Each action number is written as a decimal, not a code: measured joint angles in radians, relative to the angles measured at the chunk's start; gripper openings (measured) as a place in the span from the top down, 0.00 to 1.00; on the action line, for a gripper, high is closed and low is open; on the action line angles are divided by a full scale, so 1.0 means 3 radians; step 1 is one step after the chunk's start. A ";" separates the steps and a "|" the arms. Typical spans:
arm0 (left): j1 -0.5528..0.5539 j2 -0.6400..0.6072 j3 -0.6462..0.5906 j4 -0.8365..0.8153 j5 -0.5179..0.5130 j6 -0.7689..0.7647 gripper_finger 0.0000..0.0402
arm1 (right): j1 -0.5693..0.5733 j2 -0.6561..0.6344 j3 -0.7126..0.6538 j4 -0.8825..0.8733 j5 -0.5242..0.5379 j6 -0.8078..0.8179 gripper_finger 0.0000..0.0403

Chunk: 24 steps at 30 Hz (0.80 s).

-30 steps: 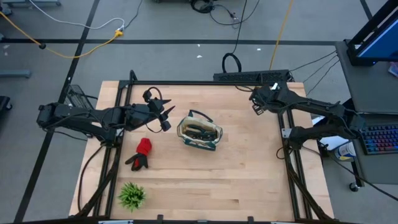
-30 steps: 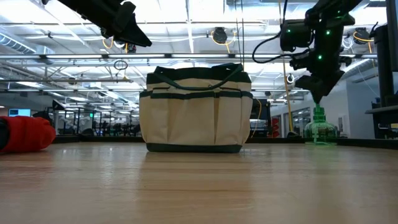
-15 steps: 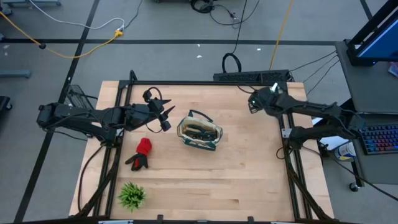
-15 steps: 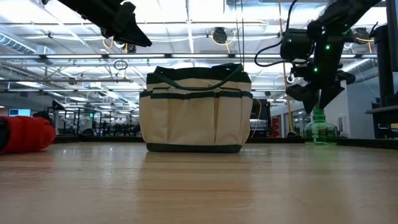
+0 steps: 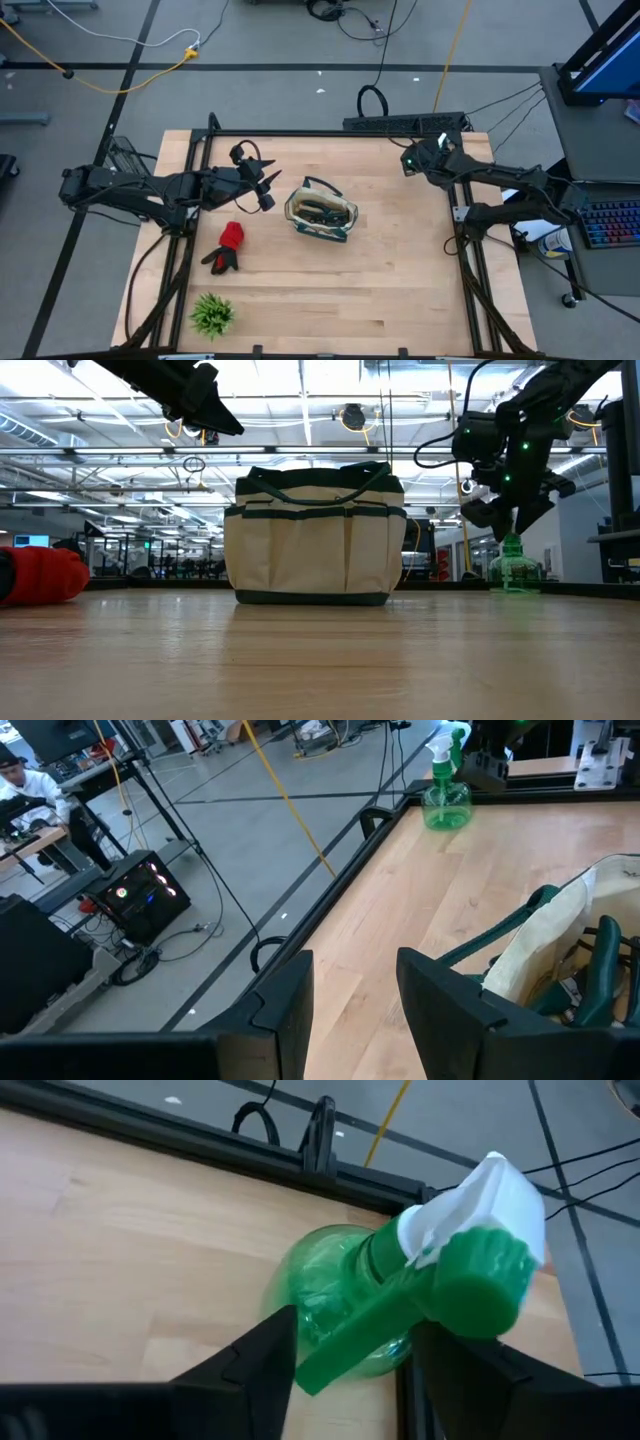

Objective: Pick & Place Garden tools in Gardening bag
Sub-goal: Put the green spray bottle into the gardening bag

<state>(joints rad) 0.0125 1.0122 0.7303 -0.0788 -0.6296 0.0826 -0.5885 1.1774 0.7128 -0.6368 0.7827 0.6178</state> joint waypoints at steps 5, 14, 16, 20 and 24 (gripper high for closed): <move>0.0001 0.0000 0.0000 0.0000 -0.0001 -0.0001 0.62 | -0.0082 0.0000 0.0000 0.0123 -0.0004 -0.0001 0.66; 0.0001 0.0000 0.0000 -0.0001 0.0000 -0.0008 0.62 | -0.0099 0.0000 0.0000 0.0127 -0.0033 -0.0098 0.93; 0.0001 0.0000 0.0000 -0.0003 0.0000 -0.0008 0.62 | -0.0080 0.0000 0.0000 0.0128 -0.0084 -0.0111 0.93; 0.0000 0.0000 0.0000 -0.0004 0.0000 -0.0008 0.62 | 0.0026 0.0000 0.0000 0.0142 -0.0097 -0.0177 0.93; 0.0001 0.0000 0.0000 -0.0005 0.0000 -0.0008 0.62 | 0.0188 -0.0054 0.0000 0.0286 -0.0275 -0.0216 0.90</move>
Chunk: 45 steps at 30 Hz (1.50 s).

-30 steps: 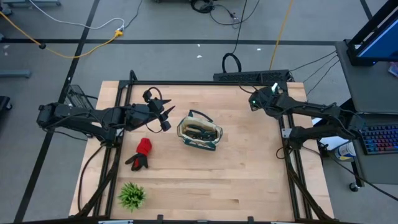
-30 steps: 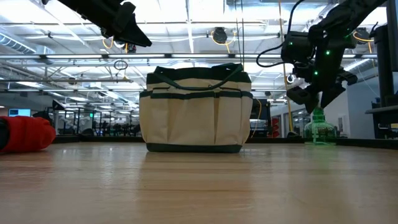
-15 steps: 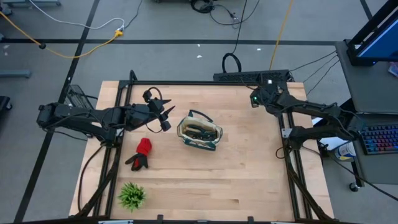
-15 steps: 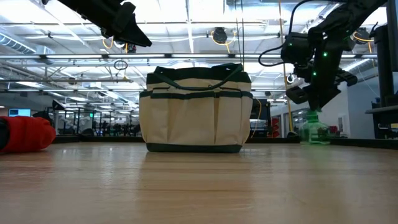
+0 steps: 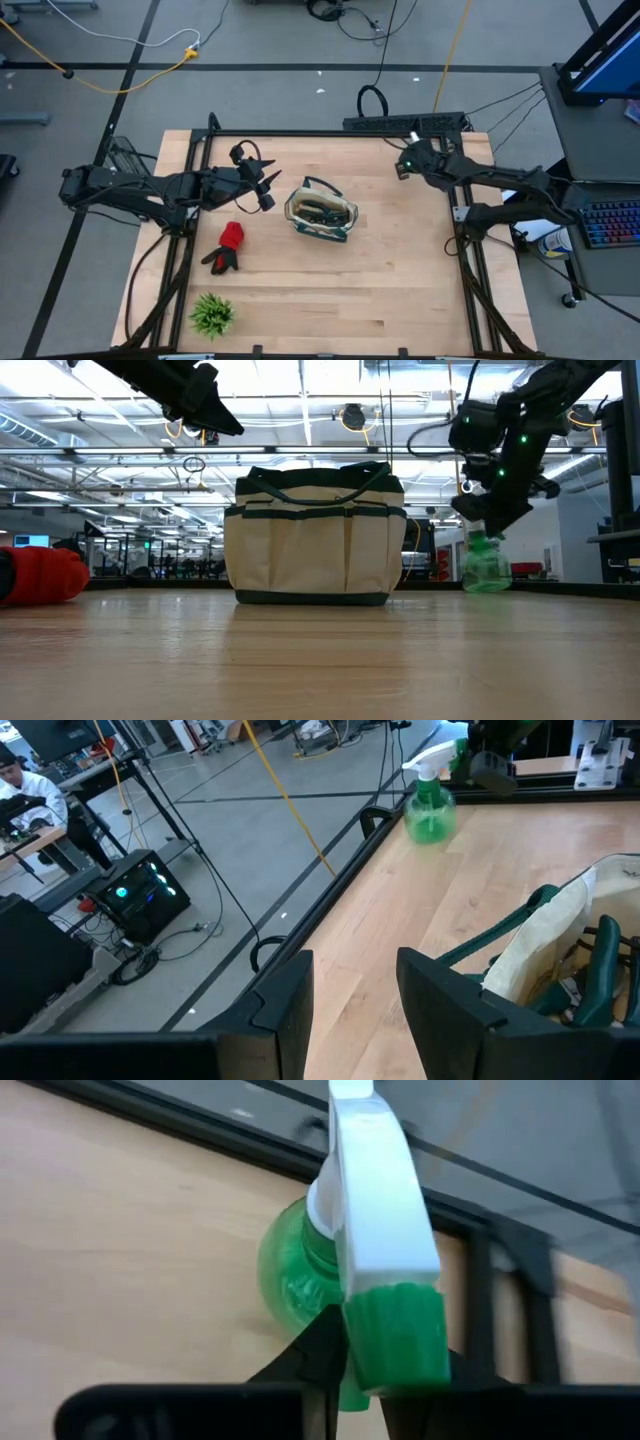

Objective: Pick & Place Garden tools in Gardening bag
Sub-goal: Put the green spray bottle into the gardening bag

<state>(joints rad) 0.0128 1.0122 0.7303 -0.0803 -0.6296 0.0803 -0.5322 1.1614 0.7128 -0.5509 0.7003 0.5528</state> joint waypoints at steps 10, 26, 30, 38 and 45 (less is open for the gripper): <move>-0.0001 0.0008 0.0000 -0.0009 0.0000 -0.0004 0.62 | 0.0552 -0.0476 0.0000 0.1117 -0.0357 -0.0363 0.92; 0.0000 0.0008 0.0000 -0.0018 0.0000 -0.0024 0.62 | 0.1335 -0.0511 0.0001 0.2110 -0.0687 -0.0597 0.91; 0.0000 0.0008 0.0000 -0.0017 0.0000 -0.0025 0.62 | 0.1470 -0.0444 0.0001 0.2380 -0.0893 -0.0660 0.92; -0.0001 0.0008 0.0000 -0.0015 0.0001 -0.0038 0.62 | 0.1780 -0.0107 0.0001 0.2871 -0.1043 -0.0566 0.91; 0.0000 0.0008 0.0000 -0.0009 0.0001 -0.0038 0.62 | 0.2034 0.0307 0.0001 0.3410 -0.1041 -0.0400 0.93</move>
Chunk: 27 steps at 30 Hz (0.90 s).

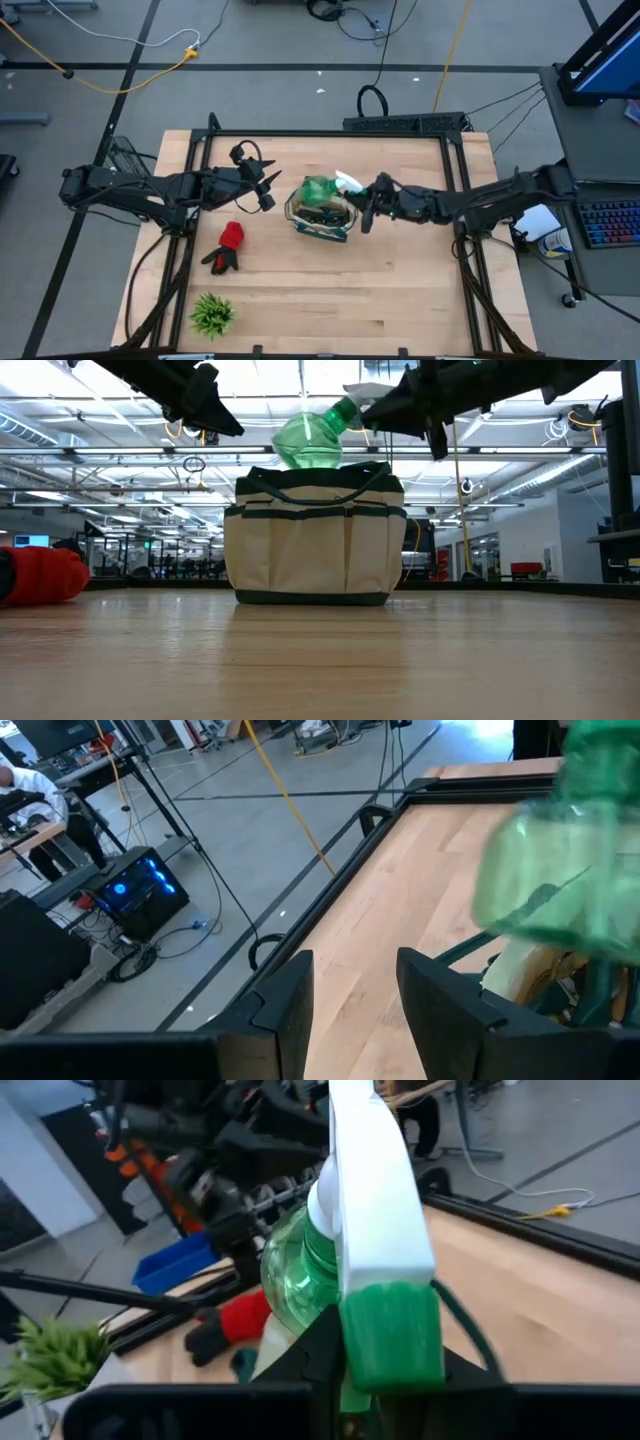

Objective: Pick & Place Garden tools in Gardening bag
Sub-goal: Put the green spray bottle into the gardening bag

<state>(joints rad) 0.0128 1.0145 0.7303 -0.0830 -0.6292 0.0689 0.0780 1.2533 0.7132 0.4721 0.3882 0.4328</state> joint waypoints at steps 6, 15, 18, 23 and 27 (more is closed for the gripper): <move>0.0000 0.0000 0.0000 0.0029 0.0000 0.0000 0.62 | 0.0146 0.0216 0.0000 0.0213 0.0015 0.0193 0.91; -0.0001 0.0001 0.0001 0.0338 0.0678 0.0267 0.62 | 0.0209 0.0603 0.0000 0.0403 0.0264 0.0562 0.92; -0.0004 0.0009 0.0001 0.0464 0.1076 0.0360 0.62 | 0.0209 0.0728 0.0000 0.0497 0.0264 0.0665 0.90; 0.0000 0.0171 0.0004 0.0642 0.1225 0.0428 0.62 | 0.0209 0.0907 0.0000 0.0551 0.0280 0.0894 0.92; 0.0000 0.0420 0.0005 0.0746 0.1249 0.0600 0.62 | 0.0209 0.0977 0.0000 0.0600 0.0277 0.1008 0.92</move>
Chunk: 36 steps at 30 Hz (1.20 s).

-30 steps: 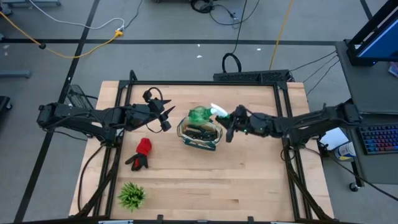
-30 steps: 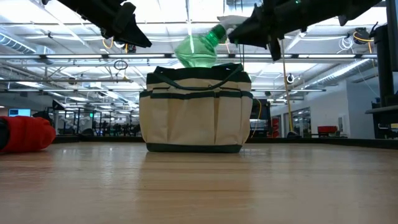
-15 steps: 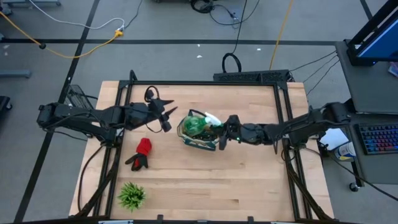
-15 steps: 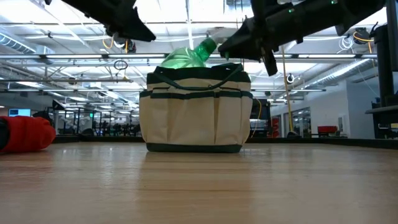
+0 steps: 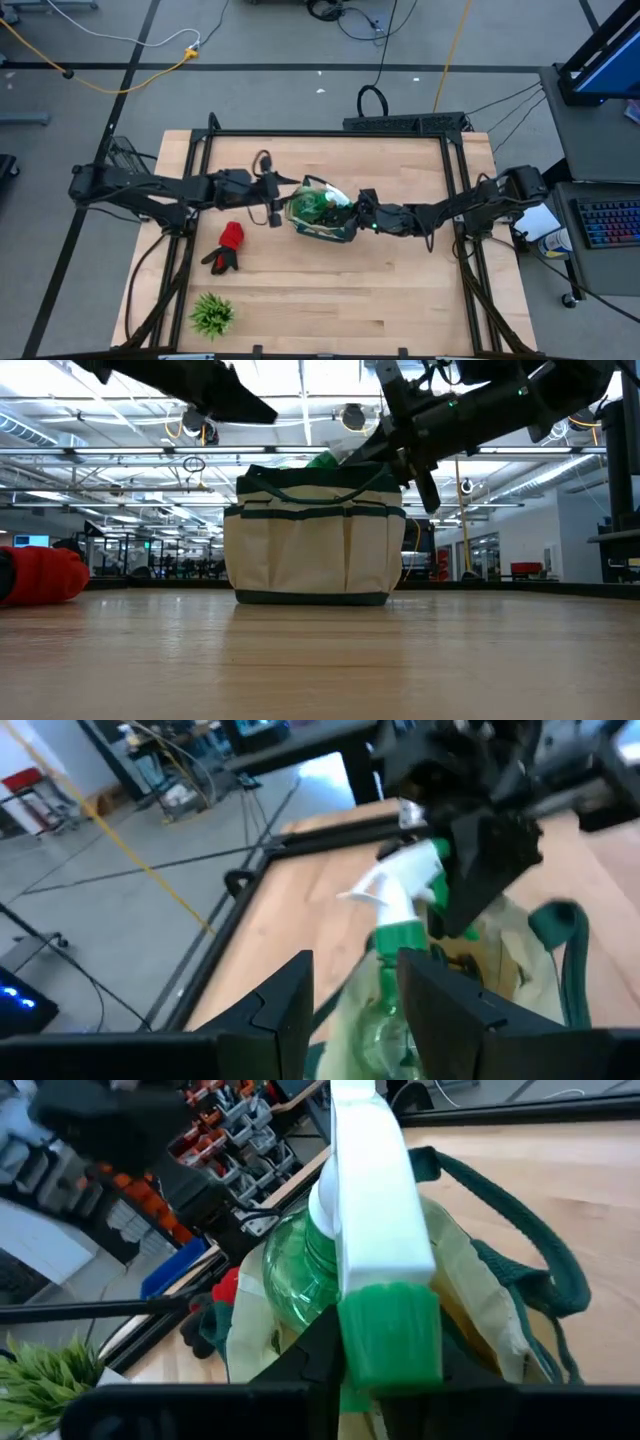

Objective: Pick & Place Garden tools in Gardening bag
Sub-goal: Put the green spray bottle into the gardening bag

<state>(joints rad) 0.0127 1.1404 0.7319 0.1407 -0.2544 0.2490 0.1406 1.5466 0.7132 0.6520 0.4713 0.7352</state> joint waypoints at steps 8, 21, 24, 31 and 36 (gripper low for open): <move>0.0000 0.0615 -0.0001 0.0571 0.0371 -0.0173 0.62 | -0.0004 0.0023 0.0001 -0.0027 0.0084 -0.0001 0.91; 0.0097 0.1151 0.0236 0.0902 0.0424 -0.0308 0.59 | -0.0004 0.0023 0.0001 -0.0020 0.0083 -0.0061 0.91; 0.0116 0.1254 0.0359 0.0785 0.0424 -0.0300 0.52 | -0.0004 0.0023 0.0001 -0.0044 0.0084 -0.0076 0.92; 0.0117 0.1464 0.0480 0.0694 0.0414 -0.0291 0.37 | -0.0004 0.0023 0.0001 -0.0071 0.0087 -0.0143 0.89; 0.0169 0.1558 0.0481 0.0839 0.0410 -0.0310 0.39 | -0.0003 0.0023 0.0001 -0.0082 0.0085 -0.0147 0.92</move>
<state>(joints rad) 0.0633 1.6078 0.8761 0.3924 -0.1314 0.1559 0.1398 1.5536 0.7136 0.6273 0.4968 0.6911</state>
